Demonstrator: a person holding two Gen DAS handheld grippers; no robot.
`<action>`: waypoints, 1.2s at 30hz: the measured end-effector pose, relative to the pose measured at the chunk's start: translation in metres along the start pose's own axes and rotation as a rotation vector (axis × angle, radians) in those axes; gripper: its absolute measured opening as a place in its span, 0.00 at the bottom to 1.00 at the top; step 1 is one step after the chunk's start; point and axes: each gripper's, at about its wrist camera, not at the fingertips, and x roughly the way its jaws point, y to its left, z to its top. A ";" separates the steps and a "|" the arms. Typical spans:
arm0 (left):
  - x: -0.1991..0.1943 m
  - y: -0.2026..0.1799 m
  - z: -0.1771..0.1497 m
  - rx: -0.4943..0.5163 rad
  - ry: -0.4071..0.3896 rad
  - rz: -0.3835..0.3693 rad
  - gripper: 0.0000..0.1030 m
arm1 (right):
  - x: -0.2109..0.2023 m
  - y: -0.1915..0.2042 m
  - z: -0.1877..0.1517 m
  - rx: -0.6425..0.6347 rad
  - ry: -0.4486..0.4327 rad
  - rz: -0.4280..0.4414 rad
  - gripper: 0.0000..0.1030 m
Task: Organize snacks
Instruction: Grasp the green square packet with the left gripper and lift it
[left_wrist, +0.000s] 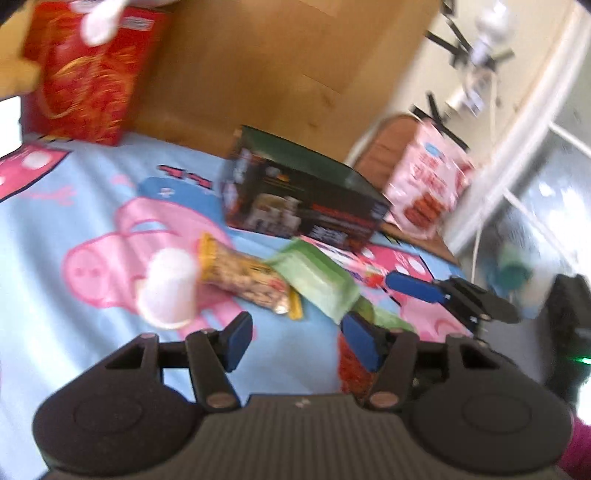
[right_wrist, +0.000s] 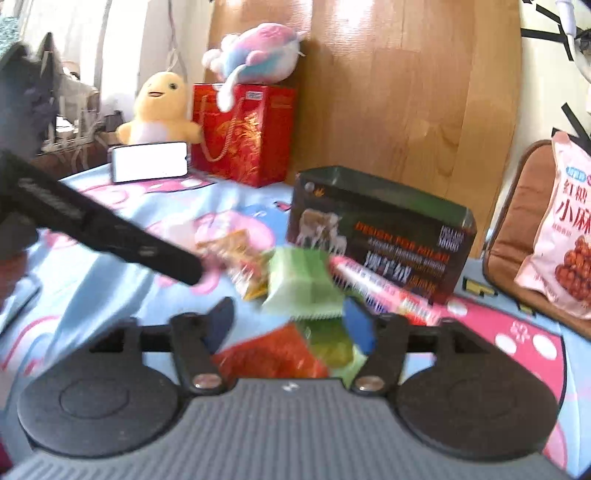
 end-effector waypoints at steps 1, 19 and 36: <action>-0.002 0.004 0.000 -0.020 -0.003 0.002 0.54 | 0.008 -0.001 0.003 -0.004 0.001 -0.012 0.78; -0.012 0.024 -0.015 -0.074 0.009 -0.089 0.63 | -0.024 0.033 -0.024 -0.219 0.054 0.228 0.56; 0.023 0.000 -0.032 -0.019 0.142 -0.159 0.43 | -0.025 0.020 -0.037 0.035 0.049 0.153 0.41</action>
